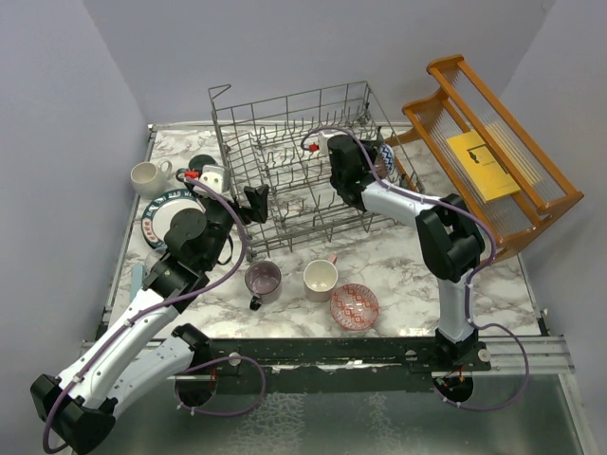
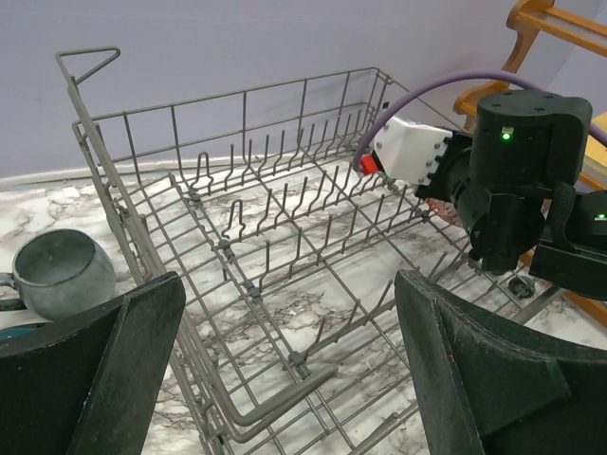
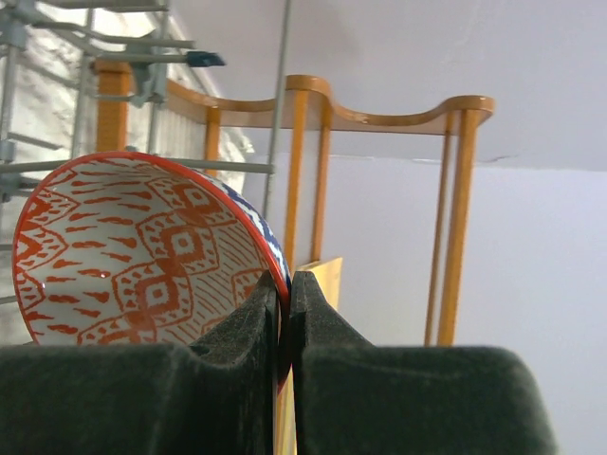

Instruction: Load the mixed dishes into the dish rack

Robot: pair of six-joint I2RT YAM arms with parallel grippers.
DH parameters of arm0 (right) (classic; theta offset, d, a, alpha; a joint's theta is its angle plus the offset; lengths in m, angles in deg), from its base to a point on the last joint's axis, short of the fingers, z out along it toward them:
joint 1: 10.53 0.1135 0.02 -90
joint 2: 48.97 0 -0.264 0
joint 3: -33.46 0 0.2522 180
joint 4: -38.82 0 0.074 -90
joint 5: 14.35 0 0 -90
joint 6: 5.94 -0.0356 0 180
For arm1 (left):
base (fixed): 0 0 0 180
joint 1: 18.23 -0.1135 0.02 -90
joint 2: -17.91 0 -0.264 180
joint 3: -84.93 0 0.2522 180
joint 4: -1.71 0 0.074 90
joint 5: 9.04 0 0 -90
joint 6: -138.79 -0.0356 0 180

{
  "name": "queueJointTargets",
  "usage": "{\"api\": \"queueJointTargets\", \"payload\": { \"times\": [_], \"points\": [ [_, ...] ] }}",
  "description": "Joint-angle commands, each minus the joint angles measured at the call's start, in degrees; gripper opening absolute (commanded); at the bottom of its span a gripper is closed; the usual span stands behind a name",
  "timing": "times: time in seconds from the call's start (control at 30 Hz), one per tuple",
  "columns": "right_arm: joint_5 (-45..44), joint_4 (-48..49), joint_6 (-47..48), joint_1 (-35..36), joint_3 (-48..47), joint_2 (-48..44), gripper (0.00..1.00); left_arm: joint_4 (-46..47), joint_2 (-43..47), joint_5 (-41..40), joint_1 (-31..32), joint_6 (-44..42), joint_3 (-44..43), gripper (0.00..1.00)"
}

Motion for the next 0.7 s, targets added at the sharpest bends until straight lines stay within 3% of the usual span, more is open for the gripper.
{"api": "queueJointTargets", "payload": {
  "times": [0.0,0.3,0.67],
  "points": [
    [0.0,13.3,6.7,0.3,-2.0,-1.6,0.01,0.8,0.9,0.9,0.3,0.3,-0.5,0.96],
    [0.5,13.5,7.1,0.4,-2.8,-2.2,0.01,0.9,0.9,1.2,0.3,0.5,-0.3,0.96],
    [-0.5,12.7,5.9,0.0,3.2,-2.5,0.01,1.5,0.3,2.1,0.3,1.1,-0.2,0.96]
  ]
}}
